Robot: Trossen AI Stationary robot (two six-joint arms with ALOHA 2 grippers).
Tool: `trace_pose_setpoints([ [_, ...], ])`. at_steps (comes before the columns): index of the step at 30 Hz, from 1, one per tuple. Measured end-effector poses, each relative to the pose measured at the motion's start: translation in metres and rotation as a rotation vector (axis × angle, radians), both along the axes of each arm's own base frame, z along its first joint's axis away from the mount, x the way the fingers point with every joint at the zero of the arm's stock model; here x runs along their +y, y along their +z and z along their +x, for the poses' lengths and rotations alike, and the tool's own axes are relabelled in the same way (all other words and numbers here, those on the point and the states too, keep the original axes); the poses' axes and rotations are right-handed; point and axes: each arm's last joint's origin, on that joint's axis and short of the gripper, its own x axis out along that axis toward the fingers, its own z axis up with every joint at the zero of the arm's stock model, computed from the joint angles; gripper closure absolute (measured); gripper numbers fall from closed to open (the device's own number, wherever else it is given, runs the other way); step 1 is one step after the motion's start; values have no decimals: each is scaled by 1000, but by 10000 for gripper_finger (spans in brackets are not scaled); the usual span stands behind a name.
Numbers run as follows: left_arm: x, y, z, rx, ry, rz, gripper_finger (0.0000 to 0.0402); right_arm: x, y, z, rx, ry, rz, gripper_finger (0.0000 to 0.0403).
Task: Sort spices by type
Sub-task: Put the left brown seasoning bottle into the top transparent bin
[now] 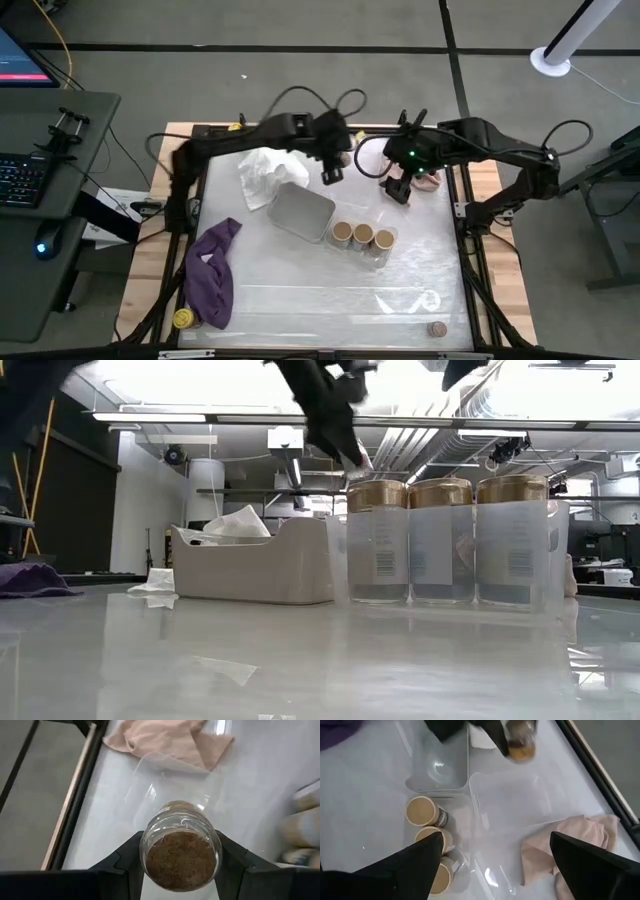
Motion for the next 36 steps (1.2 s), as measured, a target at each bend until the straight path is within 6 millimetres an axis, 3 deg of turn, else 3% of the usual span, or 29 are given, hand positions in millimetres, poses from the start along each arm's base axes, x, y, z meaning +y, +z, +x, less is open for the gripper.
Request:
trace_pose_setpoints([
  [4, 10, -25, 27, 51, -43, 16, 251, 0, -13, 6, 10, -12, 10, 41],
  [8, 15, -62, 45, 124, -41, -1, 251, 0, -28, 14, 16, -14, 16, 41],
  [12, 18, -99, 55, 207, 2, -2, 251, 0, -40, 18, 23, -38, 30, 41],
  [18, 23, -130, 61, 296, -5, 61, 251, 0, -51, 23, 18, -54, 57, 41],
  [28, 27, -140, 61, 400, -373, 204, 244, 1, -49, 27, -37, -62, 100, 41],
  [36, 12, -141, 53, 507, -425, 126, 242, 1, -49, 29, -52, -54, 94, 41],
])
